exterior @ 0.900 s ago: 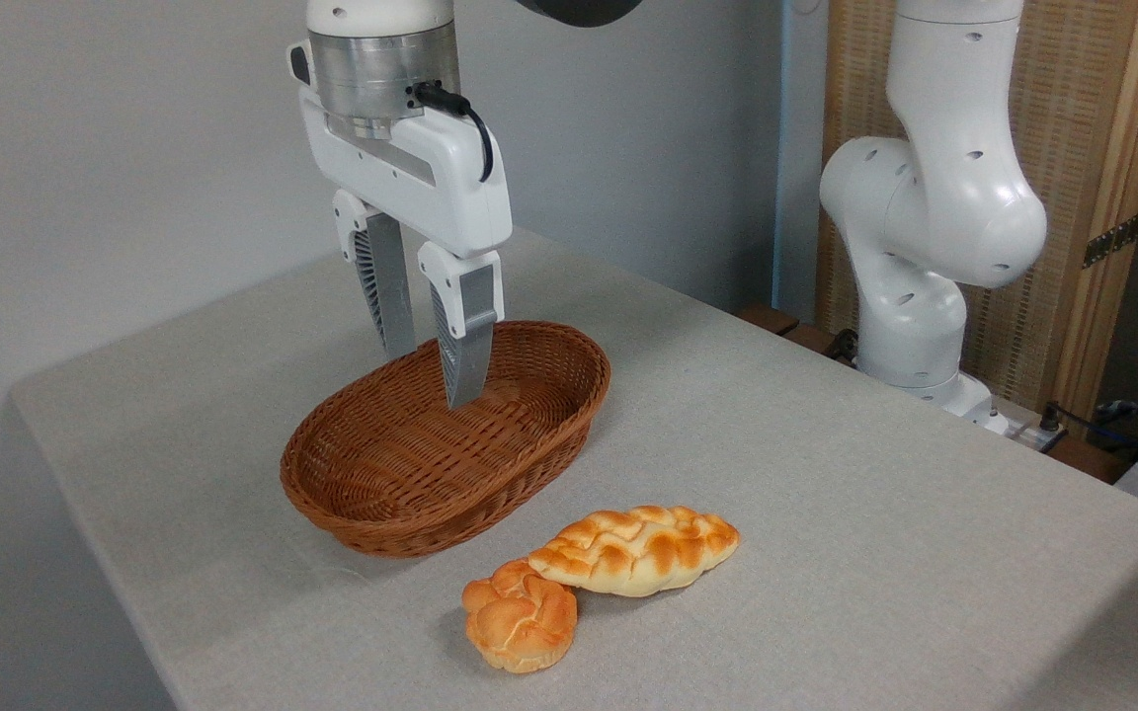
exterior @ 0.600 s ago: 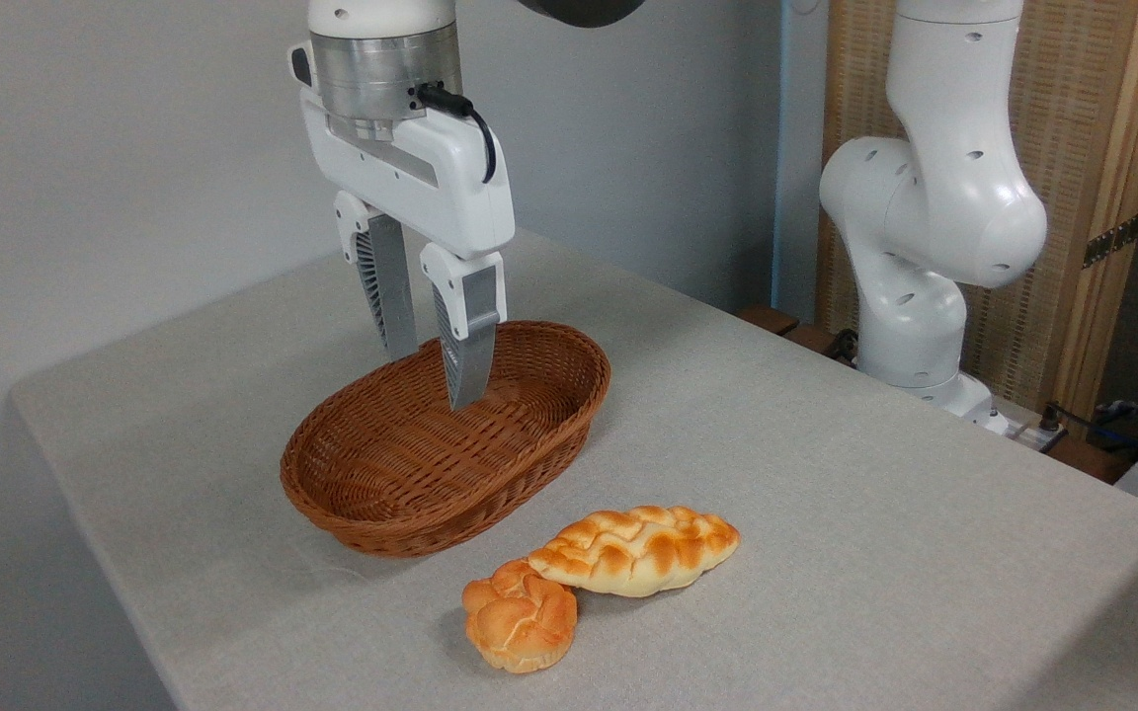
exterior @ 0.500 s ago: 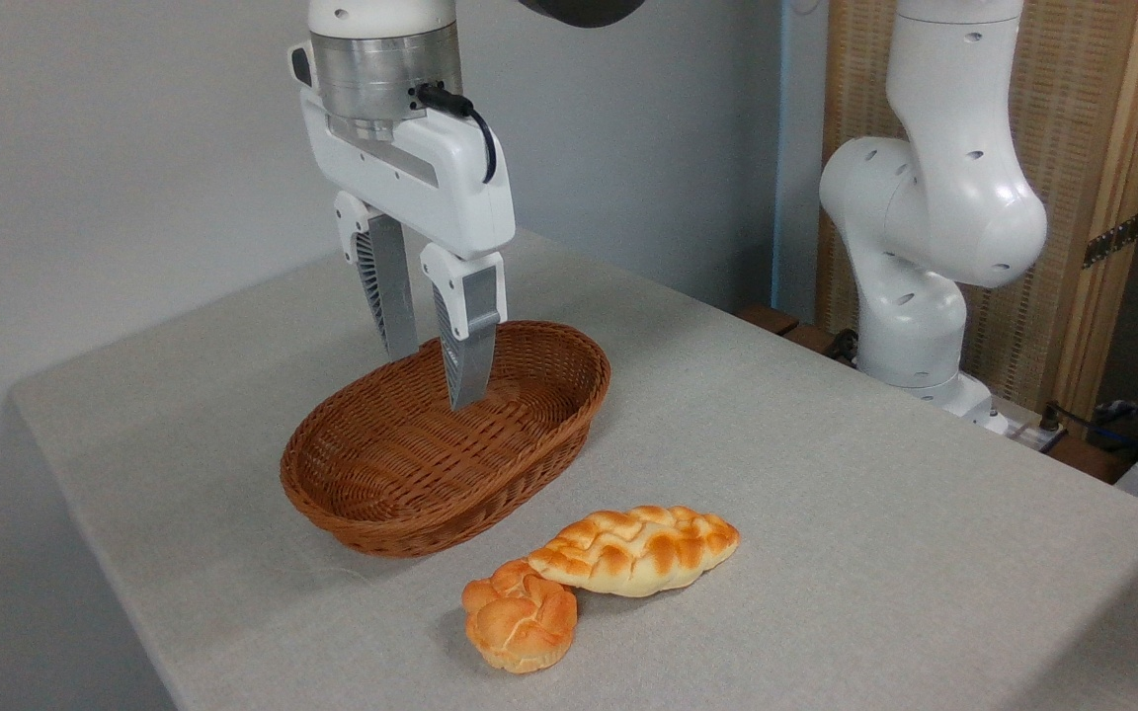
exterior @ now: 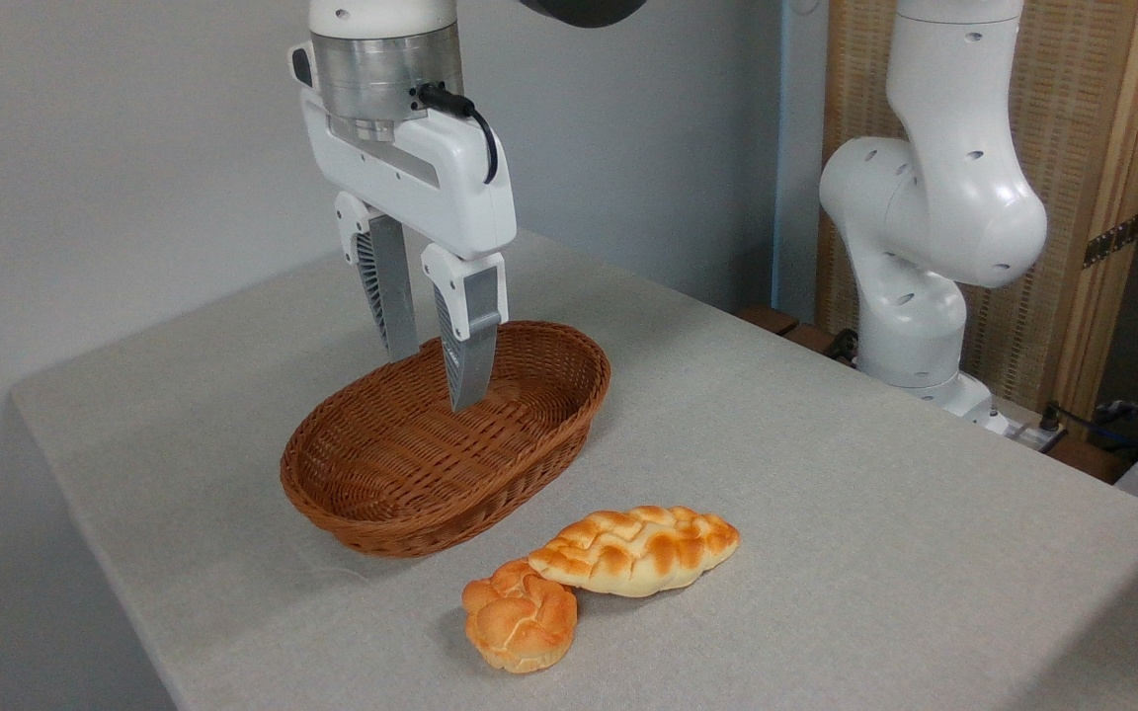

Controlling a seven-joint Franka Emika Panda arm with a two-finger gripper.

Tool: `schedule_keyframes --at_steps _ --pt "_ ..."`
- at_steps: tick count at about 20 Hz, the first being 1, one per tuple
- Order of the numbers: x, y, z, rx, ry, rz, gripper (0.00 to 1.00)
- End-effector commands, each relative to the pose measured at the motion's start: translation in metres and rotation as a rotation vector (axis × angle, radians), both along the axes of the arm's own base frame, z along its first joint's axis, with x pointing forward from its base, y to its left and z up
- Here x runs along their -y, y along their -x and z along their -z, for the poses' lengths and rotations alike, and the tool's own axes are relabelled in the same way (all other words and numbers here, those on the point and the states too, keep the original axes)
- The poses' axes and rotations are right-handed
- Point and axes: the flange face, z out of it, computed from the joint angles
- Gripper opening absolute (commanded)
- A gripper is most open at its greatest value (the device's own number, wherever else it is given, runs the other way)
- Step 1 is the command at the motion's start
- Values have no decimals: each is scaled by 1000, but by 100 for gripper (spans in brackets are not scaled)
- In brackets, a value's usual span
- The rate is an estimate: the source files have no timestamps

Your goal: Put bread into the basket

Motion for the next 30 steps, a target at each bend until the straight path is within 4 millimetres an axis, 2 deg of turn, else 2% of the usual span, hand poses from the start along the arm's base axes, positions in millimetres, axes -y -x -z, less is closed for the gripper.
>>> schedule_keyframes --at_steps 1,9,16,20,26,28,30 --pt "-3 1 -4 -4 8 -10 100" --pt "-4 2 -5 -4 8 -10 100" --pt "-14 4 -11 5 8 -25 100" --pt "-24 10 9 -20 1 -20 100" --pt "-84 27 40 -60 -46 21 100" --pt "-100 32 53 -85 -56 73 100" --pt "-104 34 68 -92 -58 119 100"
